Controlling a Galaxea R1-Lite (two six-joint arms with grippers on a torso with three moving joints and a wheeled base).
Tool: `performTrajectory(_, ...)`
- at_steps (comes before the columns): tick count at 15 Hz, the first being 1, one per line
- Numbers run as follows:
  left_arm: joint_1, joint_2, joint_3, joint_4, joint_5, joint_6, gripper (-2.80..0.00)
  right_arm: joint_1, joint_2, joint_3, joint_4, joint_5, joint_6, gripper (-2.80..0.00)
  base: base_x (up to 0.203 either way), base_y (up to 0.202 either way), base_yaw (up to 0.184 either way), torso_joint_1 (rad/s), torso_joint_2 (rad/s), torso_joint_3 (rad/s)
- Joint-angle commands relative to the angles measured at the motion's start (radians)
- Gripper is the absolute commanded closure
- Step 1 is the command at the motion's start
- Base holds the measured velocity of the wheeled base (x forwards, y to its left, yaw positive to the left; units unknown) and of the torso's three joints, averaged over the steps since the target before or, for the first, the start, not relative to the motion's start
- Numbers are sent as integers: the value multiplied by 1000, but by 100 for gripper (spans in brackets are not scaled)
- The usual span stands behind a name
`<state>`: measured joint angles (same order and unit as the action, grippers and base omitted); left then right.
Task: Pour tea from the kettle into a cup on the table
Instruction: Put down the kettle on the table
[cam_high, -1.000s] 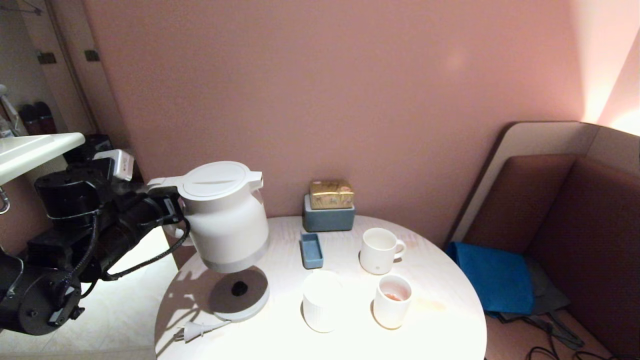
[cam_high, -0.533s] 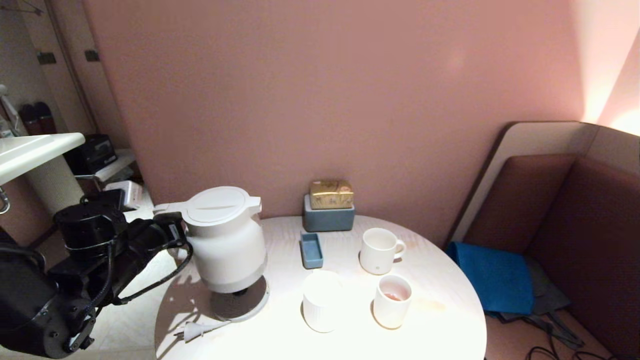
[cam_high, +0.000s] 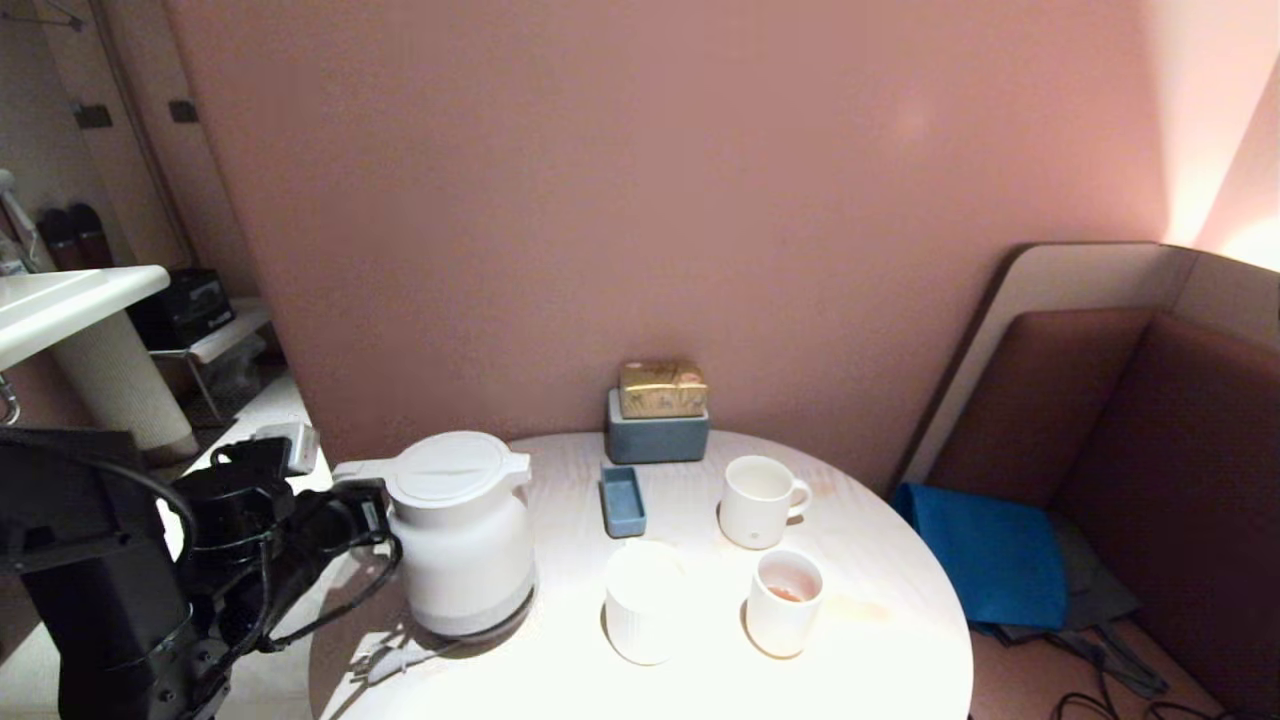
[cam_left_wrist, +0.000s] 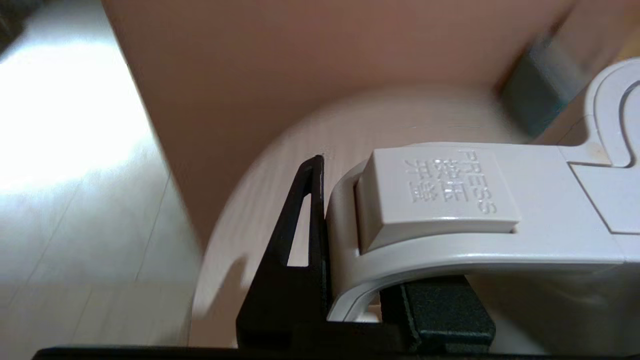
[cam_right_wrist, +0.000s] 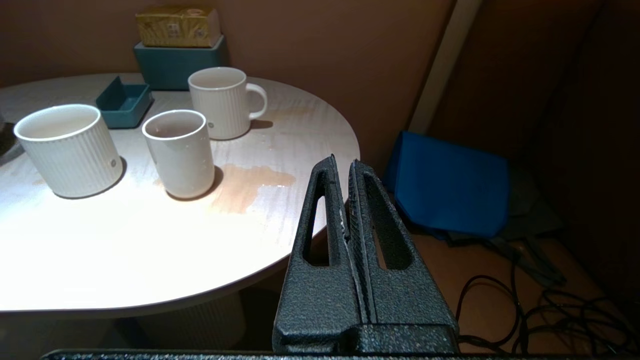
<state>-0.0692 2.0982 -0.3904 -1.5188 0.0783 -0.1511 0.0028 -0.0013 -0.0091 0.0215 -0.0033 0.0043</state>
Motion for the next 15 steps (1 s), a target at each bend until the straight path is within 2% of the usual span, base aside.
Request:
performTrajectory(1, 16, 87, -15, -51, 3, 1, 0, 0, 1, 0, 0, 0, 0, 0, 0, 0, 0, 0, 0, 0)
performTrajectory(15, 8, 138, -104, -51, 1, 42, 0, 0, 1, 0, 0, 0, 0, 0, 0, 0, 0, 0, 0, 0)
